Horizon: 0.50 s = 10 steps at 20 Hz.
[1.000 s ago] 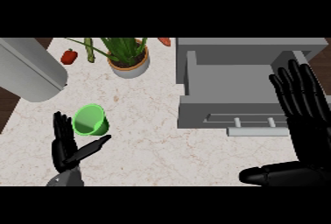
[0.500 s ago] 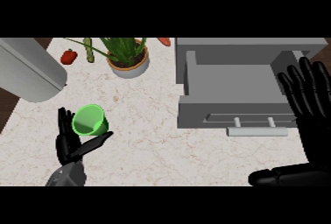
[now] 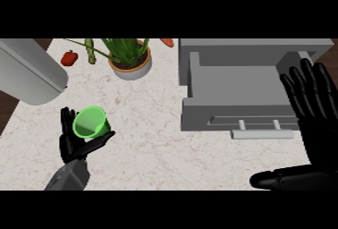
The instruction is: Pick up the cup, place it into the drawer and close the drawer
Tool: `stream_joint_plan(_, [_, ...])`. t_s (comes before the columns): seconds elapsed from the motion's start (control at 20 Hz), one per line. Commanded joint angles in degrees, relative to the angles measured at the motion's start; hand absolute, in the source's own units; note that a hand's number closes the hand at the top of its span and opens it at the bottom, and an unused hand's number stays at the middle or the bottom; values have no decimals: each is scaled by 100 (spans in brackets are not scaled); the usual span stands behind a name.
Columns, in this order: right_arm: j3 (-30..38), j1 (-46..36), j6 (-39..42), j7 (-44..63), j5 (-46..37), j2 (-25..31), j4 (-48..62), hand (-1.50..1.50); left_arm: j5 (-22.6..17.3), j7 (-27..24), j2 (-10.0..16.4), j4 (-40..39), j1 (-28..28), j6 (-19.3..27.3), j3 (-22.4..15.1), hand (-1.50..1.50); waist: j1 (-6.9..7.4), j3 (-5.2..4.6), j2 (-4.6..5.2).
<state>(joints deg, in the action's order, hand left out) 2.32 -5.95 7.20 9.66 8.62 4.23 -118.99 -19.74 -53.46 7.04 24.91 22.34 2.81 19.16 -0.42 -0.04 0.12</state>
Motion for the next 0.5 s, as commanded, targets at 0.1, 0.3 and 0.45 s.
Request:
stream_joint_plan(0.1, [-213,60,-134,189,-173,-101,-225,-150,-108,-362,62,-343,-66,-866,-15,-150,1,-1,0])
stream_joint_plan(0.3, [-371,-92,-226,216,-398,-155,-166,-150,-153,-498,99,-759,330,-1215,64,-150,-23,-6,14])
stream_joint_plan(0.45, [-330,163,-124,-132,-392,-218,176,-150,-195,-316,162,-649,404,-1420,22,150,-6,-2,7])
